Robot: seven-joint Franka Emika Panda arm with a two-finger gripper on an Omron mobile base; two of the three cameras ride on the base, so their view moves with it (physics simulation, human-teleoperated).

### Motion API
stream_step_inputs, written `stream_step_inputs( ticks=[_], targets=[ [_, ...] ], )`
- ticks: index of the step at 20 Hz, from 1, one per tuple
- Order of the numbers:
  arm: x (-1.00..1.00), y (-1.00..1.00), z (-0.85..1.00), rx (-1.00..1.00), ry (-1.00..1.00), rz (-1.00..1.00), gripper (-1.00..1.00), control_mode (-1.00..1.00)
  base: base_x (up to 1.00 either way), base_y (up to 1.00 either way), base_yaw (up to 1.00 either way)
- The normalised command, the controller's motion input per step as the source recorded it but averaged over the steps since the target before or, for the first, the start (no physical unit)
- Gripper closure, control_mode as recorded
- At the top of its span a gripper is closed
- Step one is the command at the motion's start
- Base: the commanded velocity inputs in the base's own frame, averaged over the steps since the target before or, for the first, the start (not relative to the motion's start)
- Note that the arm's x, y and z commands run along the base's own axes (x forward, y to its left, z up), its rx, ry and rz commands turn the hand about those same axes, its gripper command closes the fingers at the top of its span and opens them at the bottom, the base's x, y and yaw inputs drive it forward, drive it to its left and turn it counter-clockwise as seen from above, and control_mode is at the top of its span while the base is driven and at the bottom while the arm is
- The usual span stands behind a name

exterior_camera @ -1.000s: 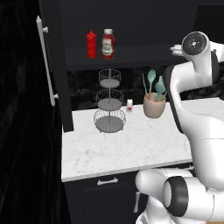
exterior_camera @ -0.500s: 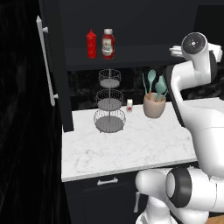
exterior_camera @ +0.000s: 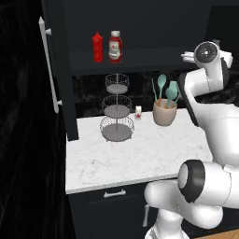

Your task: Put the shaker and condiment bottle from the counter next to their counterparts in the cabinet.

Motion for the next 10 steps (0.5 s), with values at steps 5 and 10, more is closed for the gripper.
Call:
stream_step_inputs(
  ticks=[5,10],
  targets=[
    [0.7,-0.22,0.0,0.0,0.02,0.0,1.0,-1.0,0.0,0.0,0.0],
    [0.76,-0.13,-0.02,0.0,0.02,0.0,1.0,-1.0,0.0,0.0,0.0]
  ],
)
